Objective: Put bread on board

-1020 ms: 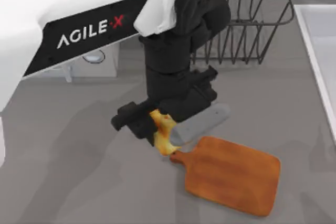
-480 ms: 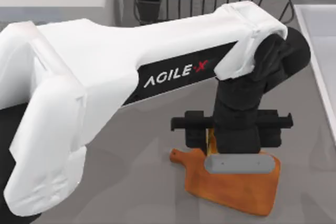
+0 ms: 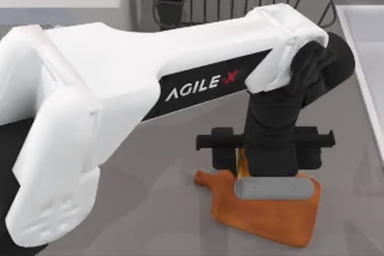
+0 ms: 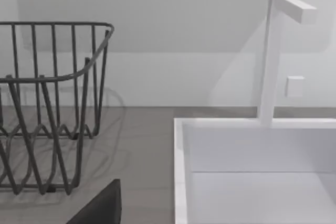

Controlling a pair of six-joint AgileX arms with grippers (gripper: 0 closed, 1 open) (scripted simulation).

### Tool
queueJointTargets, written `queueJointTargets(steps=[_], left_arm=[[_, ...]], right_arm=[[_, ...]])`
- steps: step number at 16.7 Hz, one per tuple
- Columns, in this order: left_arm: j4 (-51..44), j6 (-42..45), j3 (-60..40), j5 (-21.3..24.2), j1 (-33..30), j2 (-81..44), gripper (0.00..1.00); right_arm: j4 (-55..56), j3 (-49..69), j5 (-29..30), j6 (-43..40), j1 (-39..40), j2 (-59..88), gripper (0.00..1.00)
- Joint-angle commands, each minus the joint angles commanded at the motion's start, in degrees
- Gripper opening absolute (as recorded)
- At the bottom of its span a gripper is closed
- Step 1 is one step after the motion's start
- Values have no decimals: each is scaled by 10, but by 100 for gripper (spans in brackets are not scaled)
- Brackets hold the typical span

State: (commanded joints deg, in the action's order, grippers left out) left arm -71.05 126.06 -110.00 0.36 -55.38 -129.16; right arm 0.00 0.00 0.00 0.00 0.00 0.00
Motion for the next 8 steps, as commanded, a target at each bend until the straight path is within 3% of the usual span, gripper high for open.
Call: queueJointTargets(steps=[8], left_arm=[[65,1,48,1,-2,-9,0]], right_arm=[[0,0,0,0,0,0,100]])
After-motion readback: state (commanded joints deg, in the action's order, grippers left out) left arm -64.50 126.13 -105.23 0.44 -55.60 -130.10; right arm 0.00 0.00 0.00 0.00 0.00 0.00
